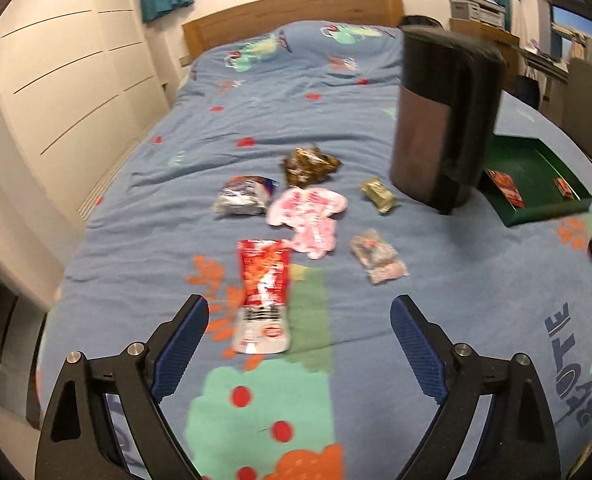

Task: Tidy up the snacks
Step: 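Move both open tools back from the tray toward the remaining snacks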

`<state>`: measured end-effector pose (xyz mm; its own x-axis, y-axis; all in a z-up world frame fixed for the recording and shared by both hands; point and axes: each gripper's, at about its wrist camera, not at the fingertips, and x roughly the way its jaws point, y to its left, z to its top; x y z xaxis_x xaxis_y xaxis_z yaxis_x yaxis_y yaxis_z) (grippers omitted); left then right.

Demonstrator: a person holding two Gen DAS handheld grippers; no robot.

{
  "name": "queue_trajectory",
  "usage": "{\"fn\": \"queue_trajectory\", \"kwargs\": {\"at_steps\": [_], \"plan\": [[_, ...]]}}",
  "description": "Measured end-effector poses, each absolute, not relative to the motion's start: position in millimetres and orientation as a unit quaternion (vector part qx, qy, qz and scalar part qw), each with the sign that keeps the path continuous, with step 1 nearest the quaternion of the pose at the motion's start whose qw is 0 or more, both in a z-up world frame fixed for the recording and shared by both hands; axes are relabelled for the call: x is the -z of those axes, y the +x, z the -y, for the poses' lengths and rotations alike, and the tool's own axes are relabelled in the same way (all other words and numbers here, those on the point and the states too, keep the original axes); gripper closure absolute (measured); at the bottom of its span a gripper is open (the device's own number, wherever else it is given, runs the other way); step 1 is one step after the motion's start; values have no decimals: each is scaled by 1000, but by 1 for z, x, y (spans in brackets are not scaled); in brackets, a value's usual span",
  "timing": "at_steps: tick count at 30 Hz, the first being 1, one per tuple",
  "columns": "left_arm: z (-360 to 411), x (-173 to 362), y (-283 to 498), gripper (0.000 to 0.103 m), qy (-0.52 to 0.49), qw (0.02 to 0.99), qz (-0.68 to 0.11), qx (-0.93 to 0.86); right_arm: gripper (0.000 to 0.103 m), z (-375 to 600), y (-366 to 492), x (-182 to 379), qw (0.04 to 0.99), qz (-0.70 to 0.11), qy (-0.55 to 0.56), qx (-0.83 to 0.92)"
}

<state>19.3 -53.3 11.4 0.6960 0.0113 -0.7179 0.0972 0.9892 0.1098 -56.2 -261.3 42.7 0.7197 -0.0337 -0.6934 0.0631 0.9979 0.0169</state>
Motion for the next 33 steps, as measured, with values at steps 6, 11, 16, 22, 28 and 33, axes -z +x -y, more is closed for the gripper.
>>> {"fn": "queue_trajectory", "kwargs": {"at_steps": [6,11,16,22,28,33], "plan": [[20,-24,4,10,56,922,-383,7,0,236,-62,-40,924,-383,8,-1],[-4,-20,-4,9,41,920,-390,-3,0,224,-63,-46,926,-378,2,-9],[-22,-8,0,9,26,917,-399,-5,0,212,-59,-40,922,-387,-8,-21],[-30,6,14,9,18,914,-406,7,0,196,-41,-25,917,-397,-14,-35],[-37,18,33,8,-1,911,-411,20,0,181,-20,-17,917,-396,-16,-48],[-42,34,48,7,-11,907,-421,32,0,172,-4,-9,915,-400,-20,-51]]}}
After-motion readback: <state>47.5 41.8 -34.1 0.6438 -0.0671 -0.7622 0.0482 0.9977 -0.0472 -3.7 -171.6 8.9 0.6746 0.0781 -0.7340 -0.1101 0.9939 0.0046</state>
